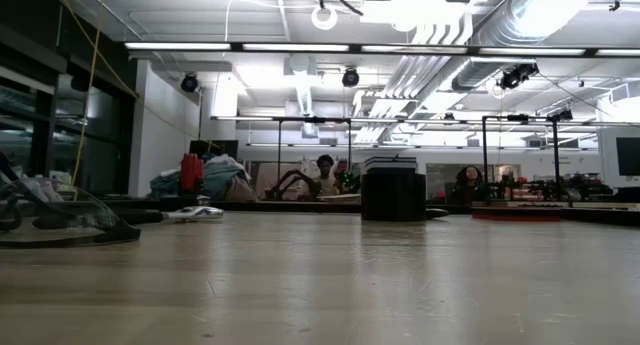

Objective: Coil cords
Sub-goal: Coil the white wire onto the black spool

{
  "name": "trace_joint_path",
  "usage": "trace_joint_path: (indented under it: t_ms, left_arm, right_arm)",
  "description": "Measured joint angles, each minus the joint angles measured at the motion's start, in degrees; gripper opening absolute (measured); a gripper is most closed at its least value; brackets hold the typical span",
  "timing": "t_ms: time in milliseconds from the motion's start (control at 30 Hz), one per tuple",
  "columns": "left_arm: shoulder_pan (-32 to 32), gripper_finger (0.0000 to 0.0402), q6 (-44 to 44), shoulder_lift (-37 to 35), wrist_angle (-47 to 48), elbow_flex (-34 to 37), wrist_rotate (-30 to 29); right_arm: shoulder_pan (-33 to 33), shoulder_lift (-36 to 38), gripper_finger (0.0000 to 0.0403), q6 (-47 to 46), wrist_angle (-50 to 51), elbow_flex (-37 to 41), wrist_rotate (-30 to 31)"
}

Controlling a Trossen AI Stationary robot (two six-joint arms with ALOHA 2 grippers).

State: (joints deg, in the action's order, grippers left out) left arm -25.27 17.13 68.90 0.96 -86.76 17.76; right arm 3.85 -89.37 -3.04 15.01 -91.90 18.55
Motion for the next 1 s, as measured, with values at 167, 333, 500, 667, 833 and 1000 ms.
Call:
trace_joint_path:
  t_ms: [167, 333, 500, 667, 833, 1000]
  left_arm:
    - [0.99, 0.0001, 9.48, 2.2, -5.15, 0.0, -7.92]
    - [2.57, 0.0001, 20.63, 4.82, -7.69, 0.0, -9.01]
    - [5.03, 0.0001, 37.13, 7.22, -8.62, 0.0, -9.97]
    - [8.2, 0.0001, 46.8, 8.32, -8.57, 0.0, -9.91]
    - [11.41, 0.0001, 53.65, 8.49, -8.6, 0.0, -10.21]
    - [14.08, 0.0001, 58.08, 8.48, -8.59, 0.0, -11.25]
  right_arm:
    - [-2.61, -0.39, 0.0001, 0.98, -3.92, 0.0, 0.23]
    - [-4.11, -1.92, 0.0001, 3.98, -11.29, 0.0, 0.36]
    - [-4.3, -3.15, 0.0, 4.59, -14.0, 0.0, -0.24]
    - [-4.28, -3.29, 0.0, 6.02, -18.49, -0.01, -2.53]
    - [-4.3, -3.31, 0.0, 7.23, -21.95, -0.02, -2.63]
    - [-4.36, -3.27, 0.0, 8.2, -22.54, -0.02, -3.07]
